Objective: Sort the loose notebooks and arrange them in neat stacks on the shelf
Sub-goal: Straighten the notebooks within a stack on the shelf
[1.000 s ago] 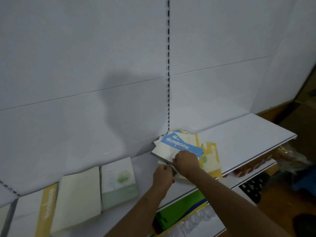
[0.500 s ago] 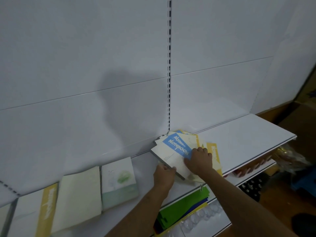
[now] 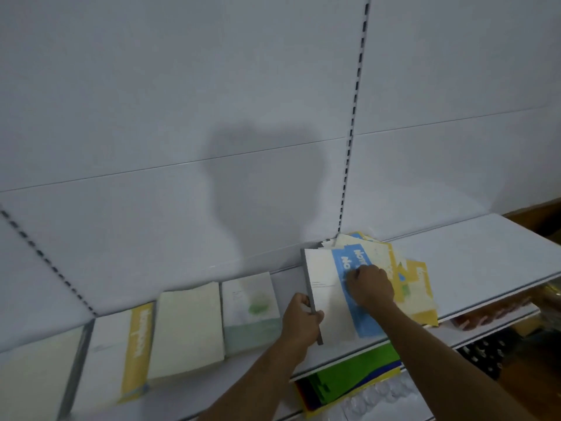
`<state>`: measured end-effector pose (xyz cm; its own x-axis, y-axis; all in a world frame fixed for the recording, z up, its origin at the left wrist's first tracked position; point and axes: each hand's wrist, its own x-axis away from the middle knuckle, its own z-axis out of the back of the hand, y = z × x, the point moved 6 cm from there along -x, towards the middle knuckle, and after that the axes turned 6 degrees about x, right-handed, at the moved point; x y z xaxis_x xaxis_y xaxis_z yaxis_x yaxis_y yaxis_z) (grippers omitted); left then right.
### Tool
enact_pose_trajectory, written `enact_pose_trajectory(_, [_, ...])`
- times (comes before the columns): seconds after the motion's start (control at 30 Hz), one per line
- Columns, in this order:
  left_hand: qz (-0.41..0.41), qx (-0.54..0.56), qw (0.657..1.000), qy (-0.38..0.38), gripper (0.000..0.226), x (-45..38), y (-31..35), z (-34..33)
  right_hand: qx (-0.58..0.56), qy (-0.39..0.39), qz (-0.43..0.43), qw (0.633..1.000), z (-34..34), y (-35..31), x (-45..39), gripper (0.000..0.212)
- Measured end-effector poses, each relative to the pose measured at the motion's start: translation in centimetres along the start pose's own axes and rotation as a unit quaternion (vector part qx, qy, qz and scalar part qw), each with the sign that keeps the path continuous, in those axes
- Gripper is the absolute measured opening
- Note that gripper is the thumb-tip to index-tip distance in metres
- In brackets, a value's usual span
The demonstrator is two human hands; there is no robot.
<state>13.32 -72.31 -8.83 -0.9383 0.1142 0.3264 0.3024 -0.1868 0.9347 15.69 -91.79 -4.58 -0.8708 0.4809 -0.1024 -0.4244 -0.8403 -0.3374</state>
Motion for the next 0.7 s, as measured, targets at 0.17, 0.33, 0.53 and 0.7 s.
enact_pose_trajectory(0.17, [-0.03,0.011,0.997,0.066,0.017,0.4,-0.3,7.9,-0.098,-0.051,0.013,0.994,-2.0,-6.8,0.7,0.028])
enact_pose_trajectory(0.33, [-0.057,0.022,0.981,0.187,0.016,2.1,-1.5,19.4,-0.196,-0.106,0.07,0.972,-5.4,-17.3,4.2,0.017])
enact_pose_trajectory(0.53, [-0.046,0.008,0.947,0.317,0.013,5.9,-4.5,31.7,-0.229,-0.171,0.156,0.945,-9.8,-29.7,10.4,0.029])
enact_pose_trajectory(0.7, [-0.035,-0.032,0.917,0.395,0.021,8.9,-7.2,39.0,-0.197,-0.236,0.204,0.929,-13.3,-36.9,15.5,0.036])
